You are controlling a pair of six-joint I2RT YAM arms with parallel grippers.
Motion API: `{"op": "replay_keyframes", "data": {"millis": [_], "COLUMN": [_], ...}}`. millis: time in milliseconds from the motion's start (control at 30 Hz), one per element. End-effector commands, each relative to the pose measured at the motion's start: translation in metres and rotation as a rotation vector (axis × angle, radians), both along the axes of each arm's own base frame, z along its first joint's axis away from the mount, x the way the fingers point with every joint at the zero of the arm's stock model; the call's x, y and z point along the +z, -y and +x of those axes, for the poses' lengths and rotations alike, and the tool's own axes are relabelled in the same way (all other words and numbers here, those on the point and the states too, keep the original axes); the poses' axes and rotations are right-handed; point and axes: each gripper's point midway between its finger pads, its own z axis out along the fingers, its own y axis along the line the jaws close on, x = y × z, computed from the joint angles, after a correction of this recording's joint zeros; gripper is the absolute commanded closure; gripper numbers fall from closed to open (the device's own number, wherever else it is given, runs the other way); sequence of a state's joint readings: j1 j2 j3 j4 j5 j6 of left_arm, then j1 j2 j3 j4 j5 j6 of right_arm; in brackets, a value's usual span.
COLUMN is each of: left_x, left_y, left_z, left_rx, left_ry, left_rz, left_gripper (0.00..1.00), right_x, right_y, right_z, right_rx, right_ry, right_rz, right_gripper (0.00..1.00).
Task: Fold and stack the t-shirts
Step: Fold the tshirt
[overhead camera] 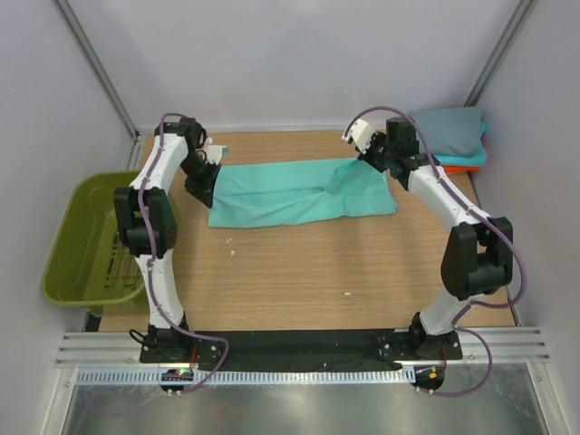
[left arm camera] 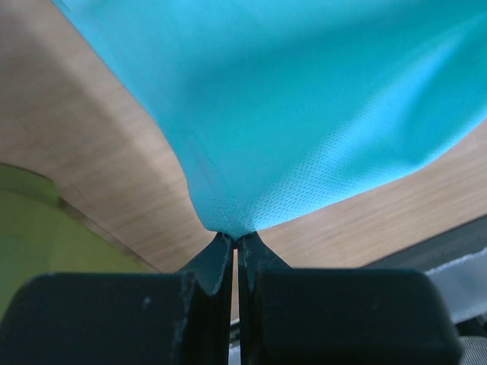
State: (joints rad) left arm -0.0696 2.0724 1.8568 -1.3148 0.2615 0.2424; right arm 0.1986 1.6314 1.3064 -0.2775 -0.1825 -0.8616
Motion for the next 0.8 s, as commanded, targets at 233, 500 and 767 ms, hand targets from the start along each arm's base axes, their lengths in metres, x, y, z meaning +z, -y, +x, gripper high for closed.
{"op": "replay_keyframes", "data": {"millis": [233,500,767], "left_x": [-0.032,-0.017,0.021], "left_y": [-0.002,-0.024,-0.027], "left_z": [0.072,0.096,0.11], "left_rx": [0.07,0.182,0.188], "left_ry": [0.009,0.138,0.262], "left_rz": [0.004,0.131,0.162], "left_gripper": [1.0,0.81,0.61], "right_x": [0.004,-0.002,0.039], "right_y": [-0.014,0.014,0.027], "right_z": [0.095,0.131,0.114], "right_rx": [0.018,-0.187,-0.308], "right_ry": [0.101,0.149,0.23], "right_rz": [0.024,0.041,0.129], "right_gripper": [0.99,0.76,0.52]}}
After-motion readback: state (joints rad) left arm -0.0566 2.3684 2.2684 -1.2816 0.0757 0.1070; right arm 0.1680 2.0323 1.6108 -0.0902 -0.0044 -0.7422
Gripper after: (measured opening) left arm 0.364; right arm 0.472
